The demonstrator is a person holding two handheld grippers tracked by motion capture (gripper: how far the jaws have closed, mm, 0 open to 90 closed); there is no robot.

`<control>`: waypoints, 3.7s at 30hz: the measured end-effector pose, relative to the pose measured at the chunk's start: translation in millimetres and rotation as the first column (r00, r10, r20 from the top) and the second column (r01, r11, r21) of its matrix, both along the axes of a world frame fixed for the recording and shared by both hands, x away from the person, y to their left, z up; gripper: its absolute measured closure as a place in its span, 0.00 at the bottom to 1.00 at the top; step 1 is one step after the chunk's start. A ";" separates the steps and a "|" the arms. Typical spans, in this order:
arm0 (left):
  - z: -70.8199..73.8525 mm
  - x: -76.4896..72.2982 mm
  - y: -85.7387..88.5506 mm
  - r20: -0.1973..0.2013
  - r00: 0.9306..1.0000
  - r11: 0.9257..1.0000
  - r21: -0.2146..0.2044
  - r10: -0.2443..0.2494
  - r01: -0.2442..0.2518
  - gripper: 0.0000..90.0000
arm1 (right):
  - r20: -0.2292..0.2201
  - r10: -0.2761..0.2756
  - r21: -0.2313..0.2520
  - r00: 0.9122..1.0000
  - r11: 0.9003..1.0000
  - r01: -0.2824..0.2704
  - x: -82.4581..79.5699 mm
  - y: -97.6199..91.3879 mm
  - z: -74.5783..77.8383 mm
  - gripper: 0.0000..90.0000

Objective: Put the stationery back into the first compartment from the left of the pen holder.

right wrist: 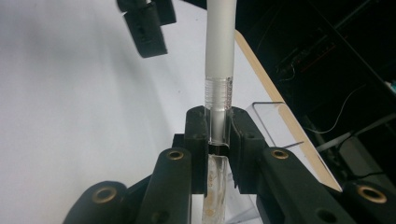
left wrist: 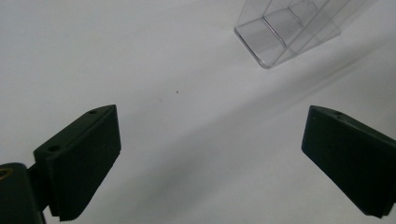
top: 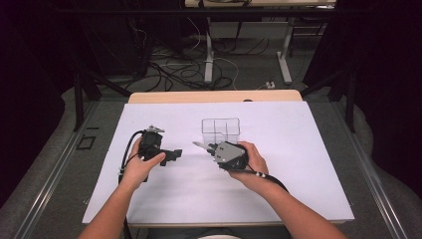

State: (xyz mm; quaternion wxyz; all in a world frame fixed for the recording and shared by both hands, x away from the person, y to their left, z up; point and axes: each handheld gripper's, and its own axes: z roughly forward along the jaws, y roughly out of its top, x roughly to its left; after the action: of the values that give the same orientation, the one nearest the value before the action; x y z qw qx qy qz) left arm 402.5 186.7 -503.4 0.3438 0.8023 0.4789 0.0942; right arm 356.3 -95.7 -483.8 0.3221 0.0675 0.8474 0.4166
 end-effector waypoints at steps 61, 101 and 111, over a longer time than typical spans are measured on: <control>-3.7 0.4 2.2 0.024 1.000 0.999 0.034 -0.019 0.019 0.00 | -0.363 -0.190 0.406 0.912 0.849 0.338 105.9 17.1 15.0 0.88; -3.2 0.5 5.3 0.031 0.999 0.999 0.034 -0.012 0.011 0.00 | -0.459 -0.249 0.324 0.853 0.847 0.421 84.3 -10.3 21.5 0.53; -2.5 0.2 5.8 0.036 0.999 1.000 0.025 0.000 -0.001 0.00 | -0.503 -0.259 0.348 0.824 0.812 0.468 59.0 -39.3 29.2 0.33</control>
State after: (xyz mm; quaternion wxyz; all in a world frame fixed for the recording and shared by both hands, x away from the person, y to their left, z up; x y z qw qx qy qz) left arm 402.7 192.5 -505.9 0.3424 0.8046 0.4714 0.1147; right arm 415.3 -135.0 -454.6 0.1760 0.3970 0.7449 0.5065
